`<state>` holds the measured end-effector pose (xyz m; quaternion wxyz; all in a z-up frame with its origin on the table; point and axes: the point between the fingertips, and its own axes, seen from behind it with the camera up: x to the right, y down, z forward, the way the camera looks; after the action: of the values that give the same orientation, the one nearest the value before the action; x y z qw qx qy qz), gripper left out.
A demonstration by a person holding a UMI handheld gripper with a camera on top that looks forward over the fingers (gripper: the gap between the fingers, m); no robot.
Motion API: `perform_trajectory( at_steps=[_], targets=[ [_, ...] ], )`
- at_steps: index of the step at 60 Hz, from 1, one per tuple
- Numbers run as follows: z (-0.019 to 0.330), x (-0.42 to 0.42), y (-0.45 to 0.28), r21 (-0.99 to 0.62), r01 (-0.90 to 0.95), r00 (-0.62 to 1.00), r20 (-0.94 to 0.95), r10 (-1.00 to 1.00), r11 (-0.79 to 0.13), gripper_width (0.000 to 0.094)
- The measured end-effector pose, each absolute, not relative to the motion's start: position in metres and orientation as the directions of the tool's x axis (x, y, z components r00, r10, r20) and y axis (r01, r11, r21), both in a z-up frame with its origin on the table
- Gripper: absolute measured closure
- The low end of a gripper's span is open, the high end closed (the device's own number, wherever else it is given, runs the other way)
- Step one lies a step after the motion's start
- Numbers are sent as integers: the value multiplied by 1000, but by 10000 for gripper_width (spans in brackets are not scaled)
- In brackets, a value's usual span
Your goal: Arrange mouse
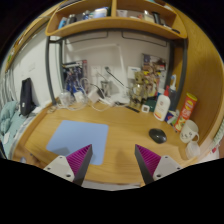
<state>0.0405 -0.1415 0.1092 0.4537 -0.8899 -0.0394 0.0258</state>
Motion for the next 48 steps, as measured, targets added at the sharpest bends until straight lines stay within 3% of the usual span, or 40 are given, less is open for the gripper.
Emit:
perform_trajectory(
  at_steps=[8, 20, 39, 48],
  targets=[
    [64, 106, -130, -780, 40, 999, 21, 38, -625, 75],
    [22, 195, -100, -737, 14, 998, 50, -35, -676, 85],
    [-12, 255, -30, -703, 28, 999, 40, -1, -711, 94],
    [-18, 259, -4, -702, 8, 1000, -13, 25, -713, 170]
  ],
)
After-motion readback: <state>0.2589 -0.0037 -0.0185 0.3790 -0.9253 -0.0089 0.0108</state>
